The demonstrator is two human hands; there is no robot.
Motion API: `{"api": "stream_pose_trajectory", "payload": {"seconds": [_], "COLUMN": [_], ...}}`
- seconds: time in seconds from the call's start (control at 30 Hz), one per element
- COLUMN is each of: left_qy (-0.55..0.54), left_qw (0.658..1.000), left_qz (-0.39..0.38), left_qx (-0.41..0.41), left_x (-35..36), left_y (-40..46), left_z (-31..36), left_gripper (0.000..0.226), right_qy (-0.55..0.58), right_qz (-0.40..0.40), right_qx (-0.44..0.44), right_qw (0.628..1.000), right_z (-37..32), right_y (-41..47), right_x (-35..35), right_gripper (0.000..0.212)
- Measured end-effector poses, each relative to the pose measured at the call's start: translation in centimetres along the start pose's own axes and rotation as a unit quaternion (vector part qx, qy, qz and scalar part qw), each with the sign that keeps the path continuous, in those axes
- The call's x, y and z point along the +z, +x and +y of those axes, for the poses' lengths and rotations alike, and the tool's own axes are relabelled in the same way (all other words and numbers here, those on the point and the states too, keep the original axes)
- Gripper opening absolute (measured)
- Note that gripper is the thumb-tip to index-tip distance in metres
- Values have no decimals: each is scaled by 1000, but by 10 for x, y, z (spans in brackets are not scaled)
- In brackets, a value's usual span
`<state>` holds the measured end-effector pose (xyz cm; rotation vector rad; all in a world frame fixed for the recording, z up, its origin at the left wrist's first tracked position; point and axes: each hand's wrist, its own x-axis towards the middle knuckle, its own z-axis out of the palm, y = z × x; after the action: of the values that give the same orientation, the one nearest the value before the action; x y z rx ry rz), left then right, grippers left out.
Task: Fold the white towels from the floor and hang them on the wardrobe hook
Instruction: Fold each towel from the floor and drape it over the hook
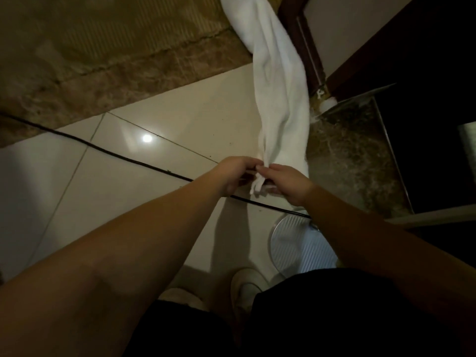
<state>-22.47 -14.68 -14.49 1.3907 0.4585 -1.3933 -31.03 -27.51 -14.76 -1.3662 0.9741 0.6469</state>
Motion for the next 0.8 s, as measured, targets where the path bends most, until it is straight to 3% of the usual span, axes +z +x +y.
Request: {"api": "stream_pose_trajectory", "payload": {"seconds": [0.07,0.17,0.3,0.47,0.6,0.7,0.8], "left_qy": [-16,-20,-24,-103,-156,-233,-325], "left_qw": [999,997,993,989,978,957,927], "left_qz": [-13,-6,11,48,103,130,132], "left_qx": [27,78,112,94,91,116,133], "left_x": [-4,-7,-5,-4,-6,-13,-26], "left_y": [-4,-18,-49,-109,-177,-239,-308], "left_z": [1,5,11,33,61,92,122], "left_gripper": [31,24,37,15,14,21,25], "right_qy": [47,96,110,125,139,106,-17], "right_qz": [17,14,4,19,11,34,57], "right_qx": [-18,-25,-22,-51,-57,-89,-129], "right_qw": [999,995,994,991,989,990,990], "right_z": [-7,-18,-45,-99,-141,-180,-223], "right_y": [-3,-14,-43,-97,-154,-199,-251], "right_x": [3,5,9,18,33,41,48], "right_gripper": [13,26,28,36,34,36,35]}}
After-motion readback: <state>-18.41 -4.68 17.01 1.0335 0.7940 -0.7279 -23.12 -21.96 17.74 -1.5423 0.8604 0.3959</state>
